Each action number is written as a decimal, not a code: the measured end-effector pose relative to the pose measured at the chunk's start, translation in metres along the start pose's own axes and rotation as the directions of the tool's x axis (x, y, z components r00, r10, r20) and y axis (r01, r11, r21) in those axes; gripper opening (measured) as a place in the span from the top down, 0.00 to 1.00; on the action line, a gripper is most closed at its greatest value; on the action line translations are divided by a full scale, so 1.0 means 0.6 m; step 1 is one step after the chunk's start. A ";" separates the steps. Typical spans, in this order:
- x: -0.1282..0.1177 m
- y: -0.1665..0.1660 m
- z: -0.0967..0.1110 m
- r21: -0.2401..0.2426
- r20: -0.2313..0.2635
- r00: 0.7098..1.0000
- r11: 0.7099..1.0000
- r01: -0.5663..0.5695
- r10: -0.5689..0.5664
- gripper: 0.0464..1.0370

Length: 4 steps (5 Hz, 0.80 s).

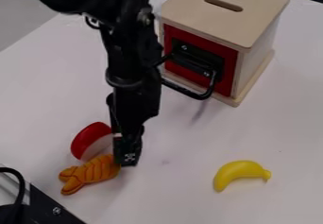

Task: Move the orange toy to the left side of the table near the drawer and the lemon

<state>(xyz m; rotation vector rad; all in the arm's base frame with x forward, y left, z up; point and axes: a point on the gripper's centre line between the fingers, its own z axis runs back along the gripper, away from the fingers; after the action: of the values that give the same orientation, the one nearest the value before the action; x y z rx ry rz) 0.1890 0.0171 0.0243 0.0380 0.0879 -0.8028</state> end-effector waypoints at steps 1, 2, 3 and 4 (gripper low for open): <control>-0.017 0.002 -0.016 0.019 -0.035 0.999 1.000 -0.018 0.018 0.04; -0.042 -0.009 -0.023 0.021 -0.048 0.998 0.999 -0.033 0.034 0.04; -0.057 -0.013 -0.024 0.020 -0.051 0.997 0.998 -0.059 0.060 0.04; -0.068 -0.010 -0.028 0.021 -0.036 0.996 0.997 -0.080 0.080 0.07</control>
<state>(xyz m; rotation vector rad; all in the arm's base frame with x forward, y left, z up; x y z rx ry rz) 0.1553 0.0434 0.0115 0.0746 0.1125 -0.7230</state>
